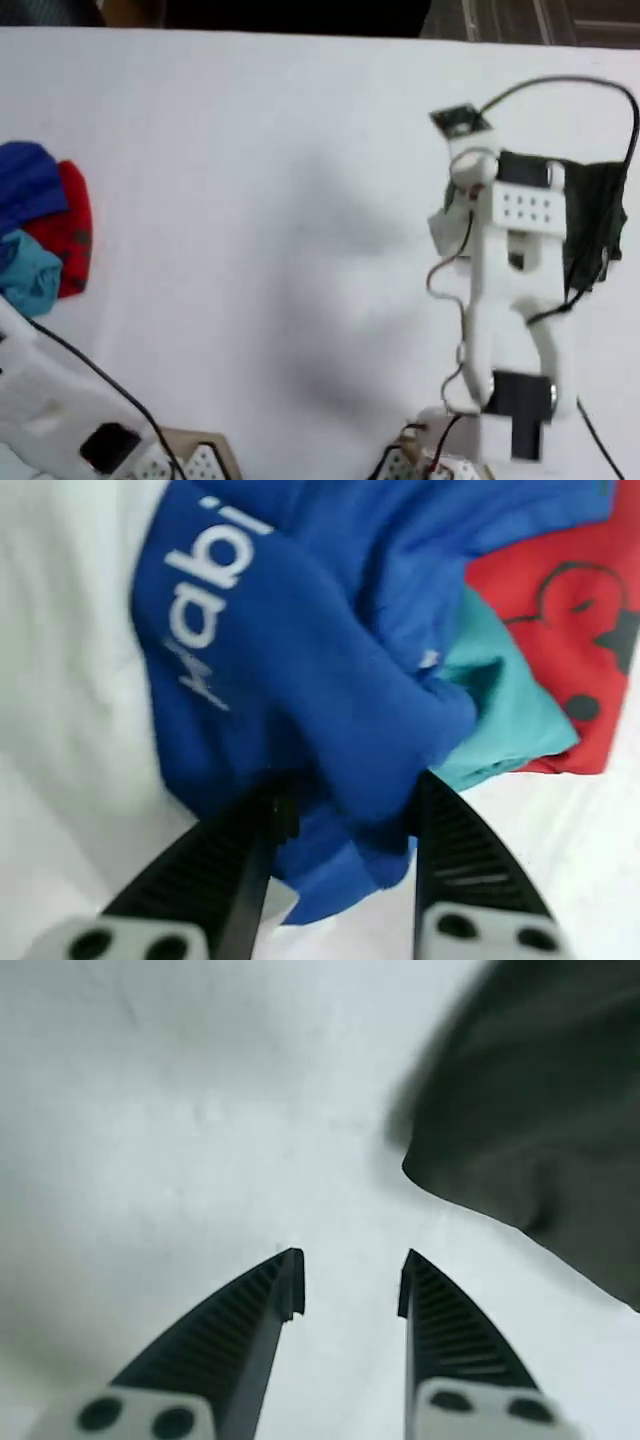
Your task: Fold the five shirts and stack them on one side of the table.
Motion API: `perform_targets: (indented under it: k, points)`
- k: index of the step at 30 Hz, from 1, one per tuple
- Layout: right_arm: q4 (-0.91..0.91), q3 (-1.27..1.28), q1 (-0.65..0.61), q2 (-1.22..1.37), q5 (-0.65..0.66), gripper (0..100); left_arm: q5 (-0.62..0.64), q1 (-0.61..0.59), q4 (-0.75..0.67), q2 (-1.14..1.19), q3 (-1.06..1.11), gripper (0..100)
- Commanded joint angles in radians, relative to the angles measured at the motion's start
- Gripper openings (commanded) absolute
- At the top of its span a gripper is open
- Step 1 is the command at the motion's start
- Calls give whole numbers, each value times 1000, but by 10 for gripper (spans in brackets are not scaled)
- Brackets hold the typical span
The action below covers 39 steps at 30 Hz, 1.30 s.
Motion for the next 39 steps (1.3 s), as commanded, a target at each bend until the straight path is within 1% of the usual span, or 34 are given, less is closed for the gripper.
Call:
perform_targets:
  k: [1,4,8,10,12,14,16,18,20,23,24,27,30,36,39]
  points:
    - [-151,207,-5,-116,6,160,-15,-26,-11,-5,-62,207]
    - [-268,354,-5,-128,2,159,-15,-14,-9,-5,-68,206]
    - [-389,491,-5,-128,-3,159,-9,15,-3,-3,-56,194]
    - [-443,552,-5,-128,-3,159,-8,34,9,-5,-59,124]
    - [-513,614,-5,-128,-3,159,11,54,17,-6,-65,12]
    - [-596,680,-5,-130,-2,159,54,75,23,-12,-67,41]
    - [-688,744,-5,-136,-3,159,75,110,38,-14,-76,23]
    - [-720,764,-5,-148,-3,159,80,157,95,-14,-119,26]
    - [-725,772,-5,-162,-3,159,117,212,166,-14,-188,25]
    - [-727,779,-7,-168,-3,159,181,304,290,-14,-349,25]
    - [-727,781,-13,-168,-3,159,195,336,301,-17,-394,25]
    - [-740,793,-50,-166,-3,159,229,397,296,-66,-473,25]
    - [-760,810,-70,-170,-3,159,262,505,296,-141,-478,25]
    - [-760,810,-70,-168,-3,159,281,798,296,-334,-478,25]
    - [-760,810,-70,-168,-3,159,281,918,296,-396,-476,25]
